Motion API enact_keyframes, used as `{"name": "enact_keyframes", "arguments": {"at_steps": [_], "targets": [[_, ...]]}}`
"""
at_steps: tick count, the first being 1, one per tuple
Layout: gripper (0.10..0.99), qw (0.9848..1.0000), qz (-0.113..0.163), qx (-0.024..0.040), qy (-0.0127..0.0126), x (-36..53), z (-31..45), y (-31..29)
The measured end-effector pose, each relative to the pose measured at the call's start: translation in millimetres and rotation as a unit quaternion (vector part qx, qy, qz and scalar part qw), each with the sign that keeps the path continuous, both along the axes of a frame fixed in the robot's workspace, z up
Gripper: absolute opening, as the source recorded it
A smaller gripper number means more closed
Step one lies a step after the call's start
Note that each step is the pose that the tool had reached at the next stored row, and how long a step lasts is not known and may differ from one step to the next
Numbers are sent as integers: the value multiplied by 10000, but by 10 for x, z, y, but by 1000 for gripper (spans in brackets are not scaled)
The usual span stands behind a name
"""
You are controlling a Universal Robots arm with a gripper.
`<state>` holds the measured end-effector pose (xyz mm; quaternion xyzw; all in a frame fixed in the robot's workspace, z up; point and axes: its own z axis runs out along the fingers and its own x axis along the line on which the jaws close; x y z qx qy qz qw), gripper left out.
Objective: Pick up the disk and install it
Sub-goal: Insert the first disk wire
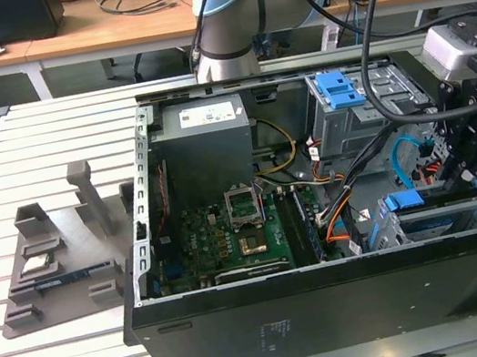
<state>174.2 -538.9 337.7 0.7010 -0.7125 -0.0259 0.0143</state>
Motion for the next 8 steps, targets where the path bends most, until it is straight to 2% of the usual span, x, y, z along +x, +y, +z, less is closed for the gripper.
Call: {"name": "enact_keyframes", "arguments": {"at_steps": [1,2,6,7,8], "targets": [[243,10000,0,0,0,0,0,0],[243,10000,0,-2,-1,0,6,0],[243,10000,0,-1,0,0,163,5],[224,10000,0,-2,-1,0,231,8],[161,10000,0,-3,0,0,267,9]]}}
